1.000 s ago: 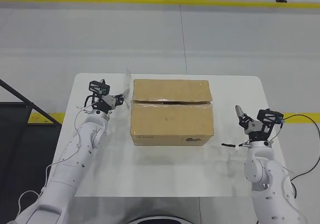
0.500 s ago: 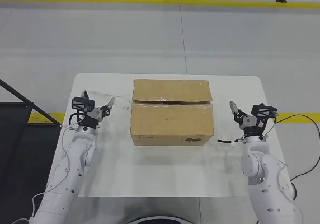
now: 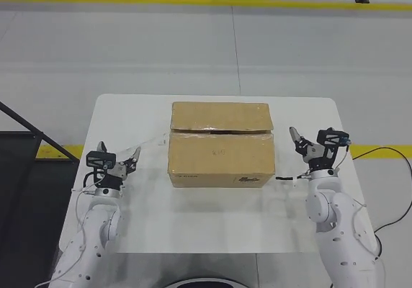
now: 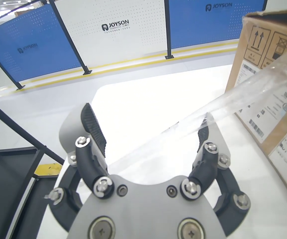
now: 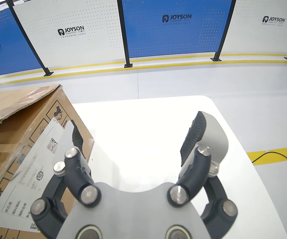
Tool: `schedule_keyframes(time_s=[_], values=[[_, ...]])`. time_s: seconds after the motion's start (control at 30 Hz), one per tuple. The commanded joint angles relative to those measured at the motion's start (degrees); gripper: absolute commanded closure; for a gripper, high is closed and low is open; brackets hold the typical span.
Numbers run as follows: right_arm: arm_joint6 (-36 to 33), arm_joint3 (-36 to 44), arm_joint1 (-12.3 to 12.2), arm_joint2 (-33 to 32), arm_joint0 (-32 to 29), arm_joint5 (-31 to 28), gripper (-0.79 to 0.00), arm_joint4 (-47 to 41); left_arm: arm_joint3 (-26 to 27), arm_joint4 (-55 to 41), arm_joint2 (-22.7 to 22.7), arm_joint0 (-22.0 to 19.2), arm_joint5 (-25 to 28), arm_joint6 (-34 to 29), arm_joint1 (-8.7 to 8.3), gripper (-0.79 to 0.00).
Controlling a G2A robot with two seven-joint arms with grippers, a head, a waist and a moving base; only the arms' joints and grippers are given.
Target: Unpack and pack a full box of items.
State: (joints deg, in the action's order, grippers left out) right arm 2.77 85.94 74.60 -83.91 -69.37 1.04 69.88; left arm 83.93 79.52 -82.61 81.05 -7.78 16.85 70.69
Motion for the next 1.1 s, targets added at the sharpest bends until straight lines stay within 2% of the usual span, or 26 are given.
schedule_keyframes(time_s=[0.0,0.4,0.53,0.77,0.87,1.07], values=[[0.0,0.0,0.0,0.1,0.1,-0.1,-0.785,0.0,-0.4,-0.1,0.1,0.3,0.3,-0.1,0.06,-0.785],[0.0,0.2,0.0,-0.1,-0.4,-0.4,-0.785,0.3,-1.7,-1.5,-0.1,0.7,1.6,-0.8,0.41,-0.785],[-1.4,0.6,-0.2,-0.6,-0.2,-2.4,-0.785,0.2,0.9,-2.9,-1.6,2.2,4.6,-0.1,0.2,-0.785],[-11.4,1.1,-1.1,-3.2,3.1,-11.3,-0.785,-2.8,7.1,0.5,-5.2,7.2,13.0,0.4,-0.9,-0.785],[-13.6,0.4,-1.4,-4.4,4.5,-12.7,-0.785,-3.0,9.1,0.8,-6.2,9.2,15.9,1.3,-1.19,-0.785],[-16.5,-2.8,-2.0,-4.5,5.9,-16.7,-0.785,-0.5,13.8,-3.9,-8.6,13.0,19.1,4.3,-1.31,-0.785]])
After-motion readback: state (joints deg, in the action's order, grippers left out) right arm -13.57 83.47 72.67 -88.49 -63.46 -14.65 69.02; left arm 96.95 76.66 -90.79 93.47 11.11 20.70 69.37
